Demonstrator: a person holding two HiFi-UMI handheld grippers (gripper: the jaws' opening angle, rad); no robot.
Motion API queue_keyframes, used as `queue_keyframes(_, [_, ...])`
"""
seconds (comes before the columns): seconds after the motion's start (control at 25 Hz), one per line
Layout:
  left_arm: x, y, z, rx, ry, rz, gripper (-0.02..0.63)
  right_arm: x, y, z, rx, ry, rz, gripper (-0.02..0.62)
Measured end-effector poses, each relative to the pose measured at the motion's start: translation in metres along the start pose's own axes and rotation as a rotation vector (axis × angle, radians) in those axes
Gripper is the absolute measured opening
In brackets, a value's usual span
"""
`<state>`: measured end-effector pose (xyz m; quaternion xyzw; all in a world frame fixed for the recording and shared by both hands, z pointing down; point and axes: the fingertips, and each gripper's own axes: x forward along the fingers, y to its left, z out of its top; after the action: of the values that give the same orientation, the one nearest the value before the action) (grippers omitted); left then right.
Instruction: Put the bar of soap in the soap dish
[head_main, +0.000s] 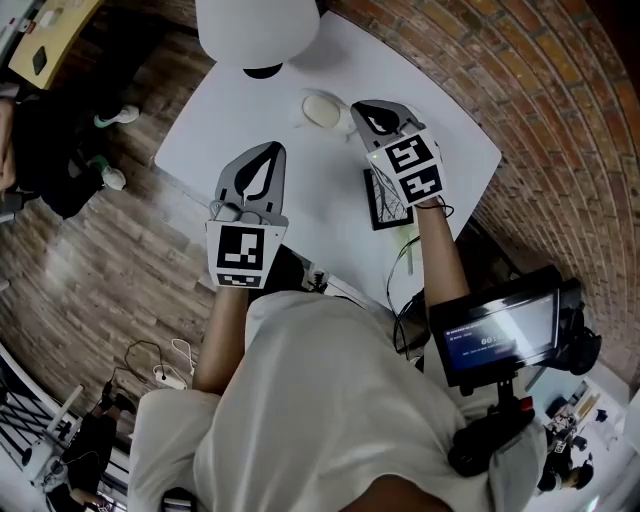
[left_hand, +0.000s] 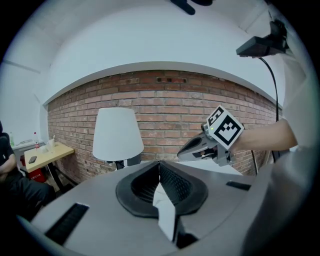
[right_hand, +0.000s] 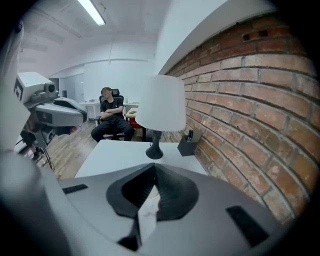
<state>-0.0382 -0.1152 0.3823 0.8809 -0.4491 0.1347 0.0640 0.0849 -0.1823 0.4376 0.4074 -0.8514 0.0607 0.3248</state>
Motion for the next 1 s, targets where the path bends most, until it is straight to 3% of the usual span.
queue_keyframes(0.4, [-0.019,-0.002,0.017,0.046,-0.031,0.017,0.008,-0.043,0.025,0.025,-0.043,-0.053,-0.043,0.006])
queue_keyframes(1.0, [-0.049,-0.03,0.06,0.127,-0.124,0.026,0.006,-0.118,0.039,0.037,0.007,-0.122,-0.121,0.006])
